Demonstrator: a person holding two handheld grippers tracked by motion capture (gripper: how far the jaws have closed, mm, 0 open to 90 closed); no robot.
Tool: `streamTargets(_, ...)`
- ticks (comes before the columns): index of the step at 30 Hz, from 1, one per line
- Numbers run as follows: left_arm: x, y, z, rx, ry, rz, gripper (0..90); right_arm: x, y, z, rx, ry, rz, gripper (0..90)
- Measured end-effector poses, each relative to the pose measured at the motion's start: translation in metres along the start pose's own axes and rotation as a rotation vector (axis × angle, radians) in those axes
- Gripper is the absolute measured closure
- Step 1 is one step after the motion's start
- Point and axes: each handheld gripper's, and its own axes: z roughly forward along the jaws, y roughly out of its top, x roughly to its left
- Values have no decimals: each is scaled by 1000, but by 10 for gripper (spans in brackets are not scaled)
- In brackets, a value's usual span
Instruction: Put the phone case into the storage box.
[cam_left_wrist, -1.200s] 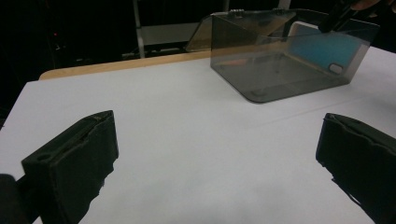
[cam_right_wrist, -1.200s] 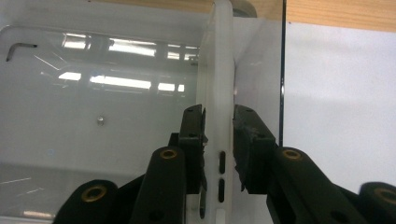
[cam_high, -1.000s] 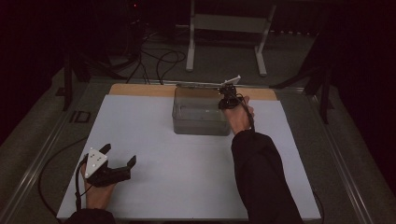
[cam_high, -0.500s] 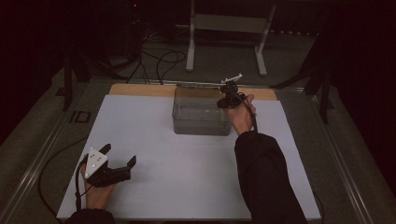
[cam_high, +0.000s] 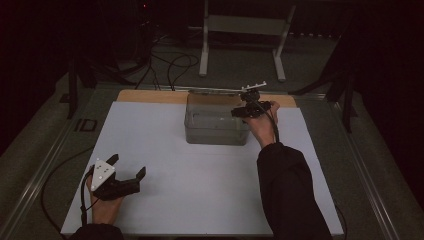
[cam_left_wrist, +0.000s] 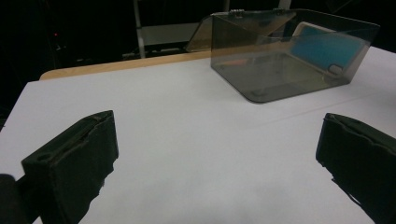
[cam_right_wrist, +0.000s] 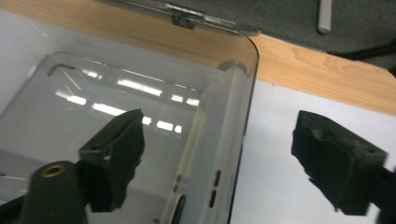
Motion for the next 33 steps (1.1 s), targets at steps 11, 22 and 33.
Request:
streamTargets(11,1,0,0,2,5,-5,0,-3,-15,-11,-96,76,0,103)
streamTargets(22,1,0,0,3,5,-10,0,-12,-35,-30,-186,149,12,96)
streamTargets(33,3,1,-1,3,13,-14,0,-11,-62,-50,-234,179,0,93)
